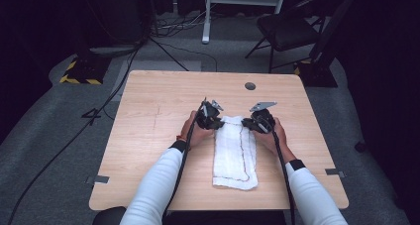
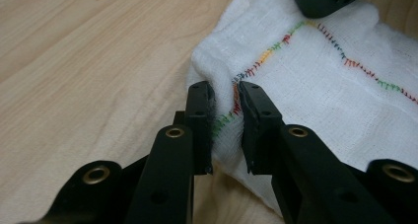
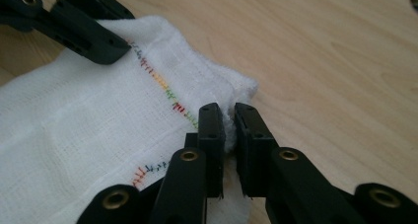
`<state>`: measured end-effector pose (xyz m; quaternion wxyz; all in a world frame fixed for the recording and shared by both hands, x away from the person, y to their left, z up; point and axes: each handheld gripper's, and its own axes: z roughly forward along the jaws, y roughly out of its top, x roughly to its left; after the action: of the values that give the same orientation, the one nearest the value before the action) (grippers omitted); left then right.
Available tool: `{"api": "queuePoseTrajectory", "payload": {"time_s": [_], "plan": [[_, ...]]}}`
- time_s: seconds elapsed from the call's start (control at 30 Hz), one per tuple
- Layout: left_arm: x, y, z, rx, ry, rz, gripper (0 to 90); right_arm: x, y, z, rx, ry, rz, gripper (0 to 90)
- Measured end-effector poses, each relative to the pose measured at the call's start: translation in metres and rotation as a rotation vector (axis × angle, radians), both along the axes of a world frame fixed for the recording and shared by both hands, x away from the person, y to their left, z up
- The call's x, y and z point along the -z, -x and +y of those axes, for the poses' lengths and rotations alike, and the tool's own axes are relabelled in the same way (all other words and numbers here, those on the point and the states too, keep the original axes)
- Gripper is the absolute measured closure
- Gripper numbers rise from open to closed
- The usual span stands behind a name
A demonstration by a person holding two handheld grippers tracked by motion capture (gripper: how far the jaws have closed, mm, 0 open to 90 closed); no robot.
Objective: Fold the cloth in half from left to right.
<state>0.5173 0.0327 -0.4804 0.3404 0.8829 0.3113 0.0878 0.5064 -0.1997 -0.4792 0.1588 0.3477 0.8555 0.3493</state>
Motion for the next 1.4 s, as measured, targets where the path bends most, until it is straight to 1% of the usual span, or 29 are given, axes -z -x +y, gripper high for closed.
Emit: {"api": "queuePoseTrajectory", "payload": {"time_s": [0.07, 0.2, 0.27, 0.3, 0.37, 0.4, 0.47, 0.5, 0.63, 0.67, 0.73, 0.77, 0.9, 0.97, 1.0, 1.1, 1.27, 1.4], "plan": [[-0.005, -0.002, 0.0, -0.007, 0.007, -0.019, 75.7, -0.007, 0.0, 0.0, 0.007, -0.009, -0.034, 82.8], [-0.019, -0.007, 0.003, -0.012, 0.029, -0.059, 74.4, -0.024, 0.002, 0.0, 0.029, -0.029, -0.082, 83.0], [-0.025, -0.008, 0.004, -0.011, 0.035, -0.069, 74.4, -0.032, 0.003, 0.0, 0.029, -0.041, -0.107, 83.2], [-0.029, -0.009, 0.005, -0.008, 0.03, -0.075, 74.4, -0.035, 0.003, 0.0, 0.027, -0.044, -0.113, 83.2], [-0.035, -0.007, 0.007, -0.011, 0.042, -0.086, 74.4, -0.04, 0.004, 0.0, 0.023, -0.05, -0.136, 83.5], [-0.038, -0.006, 0.008, 0.0, 0.037, -0.091, 74.5, -0.042, 0.005, 0.001, 0.019, -0.051, -0.143, 83.5], [-0.042, -0.004, 0.008, 0.008, 0.039, -0.098, 74.5, -0.044, 0.008, 0.0, 0.013, -0.059, -0.15, 83.5], [-0.045, -0.002, 0.008, 0.016, 0.034, -0.109, 74.4, -0.045, 0.01, -0.001, 0.007, -0.065, -0.153, 83.5], [-0.053, 0.006, 0.008, 0.038, 0.04, -0.133, 74.1, -0.052, 0.016, -0.006, -0.014, -0.081, -0.173, 83.6], [-0.055, 0.008, 0.008, 0.048, 0.038, -0.137, 74.0, -0.053, 0.017, -0.007, -0.018, -0.084, -0.175, 83.6], [-0.058, 0.013, 0.008, 0.059, 0.033, -0.156, 72.7, -0.055, 0.021, -0.009, -0.025, -0.095, -0.18, 83.6], [-0.059, 0.015, 0.008, 0.066, 0.039, -0.161, 72.6, -0.056, 0.023, -0.011, -0.03, -0.103, -0.183, 83.6], [-0.06, 0.025, 0.01, 0.109, 0.032, -0.183, 72.9, -0.057, 0.032, -0.014, -0.059, -0.11, -0.188, 83.6], [-0.058, 0.03, 0.012, 0.131, 0.04, -0.185, 73.4, -0.056, 0.038, -0.015, -0.082, -0.117, -0.185, 83.6], [-0.057, 0.034, 0.015, 0.144, 0.053, -0.184, 73.6, -0.055, 0.041, -0.015, -0.091, -0.118, -0.183, 83.6], [-0.054, 0.043, 0.02, 0.176, 0.074, -0.176, 74.0, -0.051, 0.05, -0.016, -0.136, -0.12, -0.165, 83.7], [-0.052, 0.061, 0.024, 0.215, 0.083, -0.174, 75.0, -0.049, 0.066, -0.019, -0.192, -0.127, -0.147, 83.7], [-0.05, 0.075, 0.028, 0.244, 0.099, -0.16, 75.2, -0.05, 0.078, -0.021, -0.235, -0.132, -0.14, 83.6]]}}
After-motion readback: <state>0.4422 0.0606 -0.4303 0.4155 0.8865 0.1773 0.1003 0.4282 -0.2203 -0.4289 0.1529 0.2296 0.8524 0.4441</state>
